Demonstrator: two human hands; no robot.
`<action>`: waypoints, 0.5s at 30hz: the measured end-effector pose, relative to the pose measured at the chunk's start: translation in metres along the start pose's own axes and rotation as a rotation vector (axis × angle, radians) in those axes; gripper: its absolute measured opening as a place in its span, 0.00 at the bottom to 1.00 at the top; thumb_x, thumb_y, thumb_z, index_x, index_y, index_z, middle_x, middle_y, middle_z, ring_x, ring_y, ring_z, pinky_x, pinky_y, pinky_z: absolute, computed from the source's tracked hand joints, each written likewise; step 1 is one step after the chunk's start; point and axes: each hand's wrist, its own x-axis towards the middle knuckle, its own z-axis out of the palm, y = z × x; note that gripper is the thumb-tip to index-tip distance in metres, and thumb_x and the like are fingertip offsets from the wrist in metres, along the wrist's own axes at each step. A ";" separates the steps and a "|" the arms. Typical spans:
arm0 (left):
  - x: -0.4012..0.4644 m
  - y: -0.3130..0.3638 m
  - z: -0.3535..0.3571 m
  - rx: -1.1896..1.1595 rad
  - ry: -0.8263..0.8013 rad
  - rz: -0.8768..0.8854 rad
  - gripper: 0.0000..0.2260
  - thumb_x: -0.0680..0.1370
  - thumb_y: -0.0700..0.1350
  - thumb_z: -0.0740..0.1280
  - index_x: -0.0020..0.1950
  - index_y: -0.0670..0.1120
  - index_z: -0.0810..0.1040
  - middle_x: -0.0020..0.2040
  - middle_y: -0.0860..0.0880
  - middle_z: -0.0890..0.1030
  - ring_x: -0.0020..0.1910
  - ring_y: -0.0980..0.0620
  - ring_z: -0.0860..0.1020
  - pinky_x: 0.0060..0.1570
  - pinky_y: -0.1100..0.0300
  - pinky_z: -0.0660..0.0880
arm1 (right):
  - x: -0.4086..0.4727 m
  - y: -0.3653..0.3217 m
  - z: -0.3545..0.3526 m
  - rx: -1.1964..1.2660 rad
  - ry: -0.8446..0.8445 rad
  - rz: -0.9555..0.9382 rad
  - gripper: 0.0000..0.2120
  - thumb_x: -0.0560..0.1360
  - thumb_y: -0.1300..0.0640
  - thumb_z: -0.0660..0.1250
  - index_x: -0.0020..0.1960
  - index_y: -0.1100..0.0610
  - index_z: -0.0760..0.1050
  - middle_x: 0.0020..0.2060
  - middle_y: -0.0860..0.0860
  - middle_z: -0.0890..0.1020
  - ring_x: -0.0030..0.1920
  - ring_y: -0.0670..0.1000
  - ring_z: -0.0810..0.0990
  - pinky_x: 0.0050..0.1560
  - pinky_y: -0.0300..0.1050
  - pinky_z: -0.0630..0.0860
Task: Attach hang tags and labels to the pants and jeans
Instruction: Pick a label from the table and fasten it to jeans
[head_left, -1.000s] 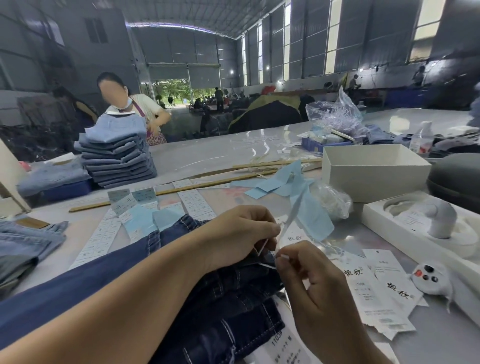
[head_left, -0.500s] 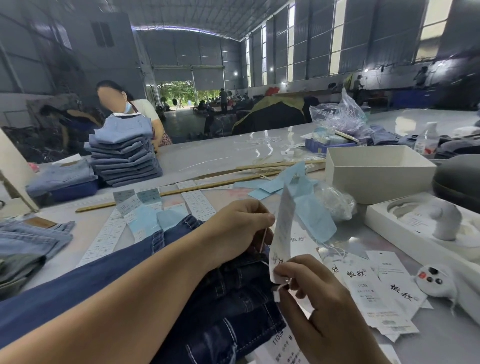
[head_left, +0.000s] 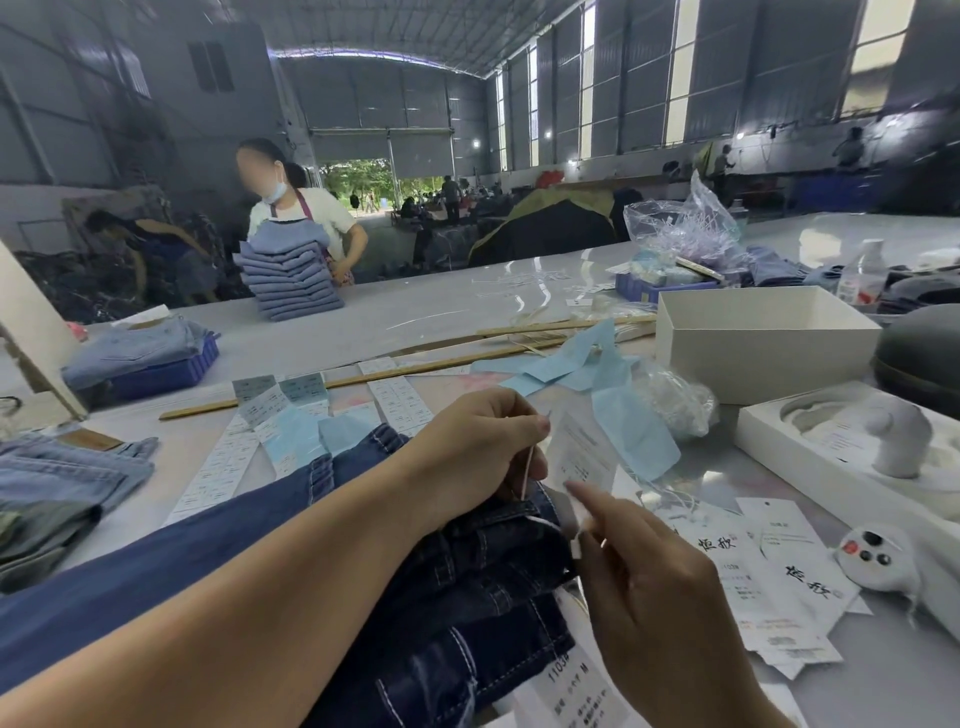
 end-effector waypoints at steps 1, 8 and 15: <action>0.000 0.000 0.000 -0.002 0.000 -0.003 0.07 0.81 0.43 0.64 0.44 0.44 0.76 0.32 0.49 0.81 0.28 0.54 0.76 0.33 0.59 0.73 | -0.001 -0.001 -0.001 -0.014 -0.008 -0.028 0.16 0.76 0.56 0.61 0.62 0.53 0.77 0.40 0.47 0.83 0.32 0.41 0.74 0.32 0.35 0.74; 0.001 0.000 0.000 0.015 0.014 -0.012 0.07 0.81 0.45 0.64 0.45 0.45 0.77 0.31 0.51 0.81 0.29 0.54 0.77 0.35 0.59 0.74 | 0.002 0.003 -0.006 -0.062 -0.067 -0.148 0.14 0.74 0.59 0.58 0.47 0.58 0.83 0.35 0.51 0.78 0.27 0.56 0.76 0.24 0.45 0.74; 0.000 0.001 0.001 0.012 0.016 -0.015 0.07 0.81 0.44 0.64 0.44 0.45 0.77 0.30 0.51 0.81 0.28 0.55 0.76 0.34 0.60 0.73 | 0.003 0.005 -0.005 -0.027 -0.167 -0.110 0.12 0.76 0.53 0.62 0.39 0.56 0.80 0.33 0.48 0.75 0.27 0.50 0.72 0.24 0.44 0.71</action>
